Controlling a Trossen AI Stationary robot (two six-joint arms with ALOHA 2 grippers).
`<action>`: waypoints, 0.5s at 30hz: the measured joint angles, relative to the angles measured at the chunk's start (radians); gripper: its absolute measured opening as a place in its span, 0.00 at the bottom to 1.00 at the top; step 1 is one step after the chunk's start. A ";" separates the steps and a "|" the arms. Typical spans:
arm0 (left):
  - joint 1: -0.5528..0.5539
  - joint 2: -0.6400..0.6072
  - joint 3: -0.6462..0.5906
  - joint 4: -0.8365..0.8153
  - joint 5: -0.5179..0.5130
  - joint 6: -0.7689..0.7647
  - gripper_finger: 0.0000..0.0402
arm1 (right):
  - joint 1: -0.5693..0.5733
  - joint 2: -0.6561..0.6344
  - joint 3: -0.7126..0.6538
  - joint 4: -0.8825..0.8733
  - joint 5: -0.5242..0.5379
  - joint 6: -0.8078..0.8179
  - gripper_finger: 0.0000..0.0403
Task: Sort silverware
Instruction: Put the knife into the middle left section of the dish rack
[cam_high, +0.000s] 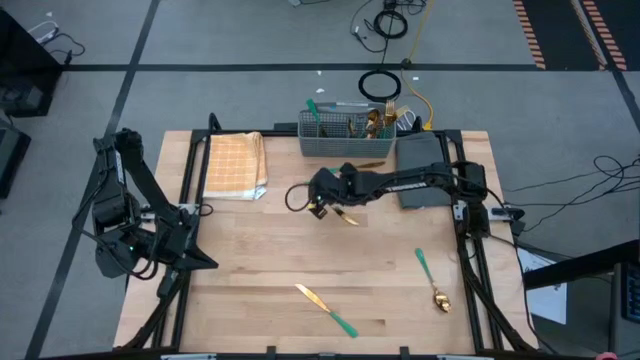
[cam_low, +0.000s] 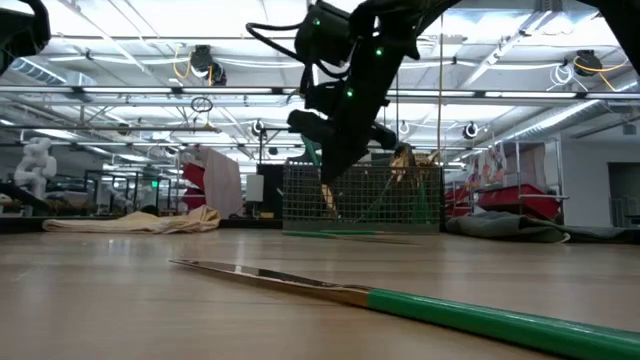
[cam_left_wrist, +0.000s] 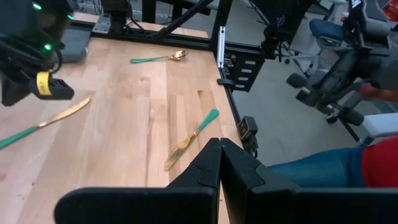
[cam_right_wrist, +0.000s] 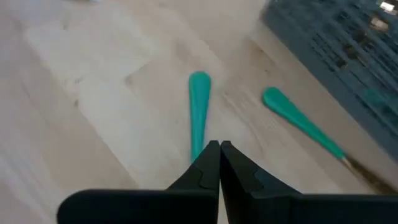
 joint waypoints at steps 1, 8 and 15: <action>0.000 0.000 0.000 0.000 0.000 -0.007 0.03 | -0.013 0.000 0.000 0.008 -0.042 -0.050 0.00; 0.000 0.000 0.000 0.000 0.000 -0.021 0.03 | -0.152 0.005 0.000 -0.020 -0.370 -0.194 0.19; 0.000 0.000 0.000 0.000 -0.001 -0.021 0.03 | -0.179 0.006 0.000 -0.018 -0.380 -0.235 0.43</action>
